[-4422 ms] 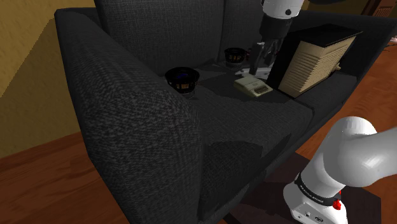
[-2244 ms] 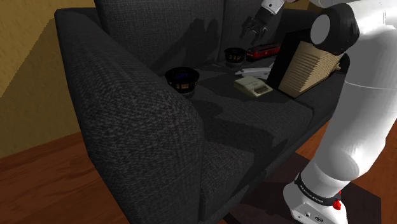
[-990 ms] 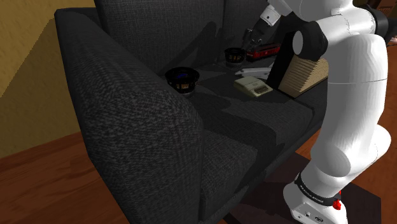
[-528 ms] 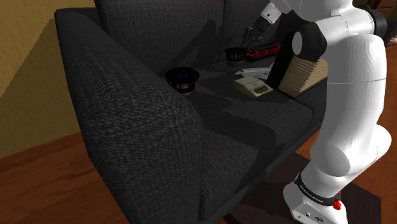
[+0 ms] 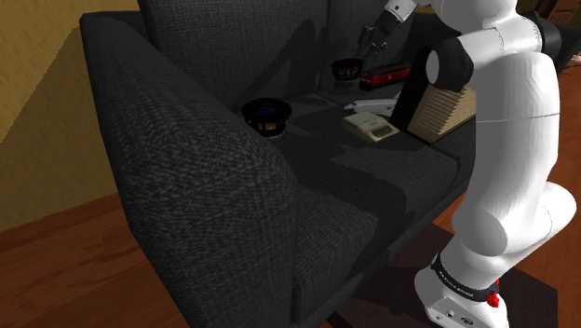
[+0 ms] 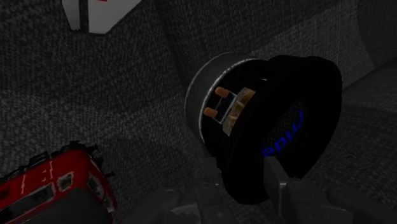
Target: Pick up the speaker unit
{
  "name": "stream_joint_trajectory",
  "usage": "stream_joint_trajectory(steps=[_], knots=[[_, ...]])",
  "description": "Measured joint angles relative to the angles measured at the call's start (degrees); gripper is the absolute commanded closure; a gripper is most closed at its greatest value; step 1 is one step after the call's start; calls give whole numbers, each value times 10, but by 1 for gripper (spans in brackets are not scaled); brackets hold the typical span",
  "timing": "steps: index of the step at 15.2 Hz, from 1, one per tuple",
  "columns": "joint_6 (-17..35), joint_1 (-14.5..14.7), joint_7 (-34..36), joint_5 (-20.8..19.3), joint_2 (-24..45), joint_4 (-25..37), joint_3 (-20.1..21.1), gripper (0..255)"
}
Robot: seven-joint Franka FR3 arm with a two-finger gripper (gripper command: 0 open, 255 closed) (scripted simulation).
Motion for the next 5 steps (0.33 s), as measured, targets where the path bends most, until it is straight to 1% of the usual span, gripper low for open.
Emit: stream_joint_trajectory(steps=[2,5], knots=[[-16,-9,11,6,8,28,3,255],[-44,-27,30,20,16,87,10,255]])
